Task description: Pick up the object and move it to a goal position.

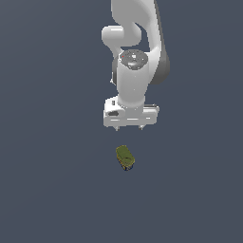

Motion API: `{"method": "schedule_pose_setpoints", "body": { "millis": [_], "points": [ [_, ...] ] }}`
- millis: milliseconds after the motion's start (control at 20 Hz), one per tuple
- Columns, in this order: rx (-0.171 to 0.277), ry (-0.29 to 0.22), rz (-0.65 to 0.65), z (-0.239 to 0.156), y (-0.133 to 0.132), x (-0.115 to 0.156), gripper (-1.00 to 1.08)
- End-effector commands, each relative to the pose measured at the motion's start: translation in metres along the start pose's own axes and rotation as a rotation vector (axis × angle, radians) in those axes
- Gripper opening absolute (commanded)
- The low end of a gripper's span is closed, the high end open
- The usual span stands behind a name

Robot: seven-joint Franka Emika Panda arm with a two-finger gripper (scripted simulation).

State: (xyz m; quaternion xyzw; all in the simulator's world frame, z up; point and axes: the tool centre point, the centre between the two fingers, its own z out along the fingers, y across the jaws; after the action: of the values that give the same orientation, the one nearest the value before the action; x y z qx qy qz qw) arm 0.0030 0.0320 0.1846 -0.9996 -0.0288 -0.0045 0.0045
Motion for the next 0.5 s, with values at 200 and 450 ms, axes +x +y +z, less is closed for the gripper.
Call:
{"method": "schedule_pose_setpoints", "body": {
  "millis": [200,450],
  "points": [
    [0.0,0.005,0.004,-0.0031,0.0001,0.0028,1.0],
    [0.002,0.015,0.015,-0.0099,0.0001,0.0075,1.0]
  ]
}}
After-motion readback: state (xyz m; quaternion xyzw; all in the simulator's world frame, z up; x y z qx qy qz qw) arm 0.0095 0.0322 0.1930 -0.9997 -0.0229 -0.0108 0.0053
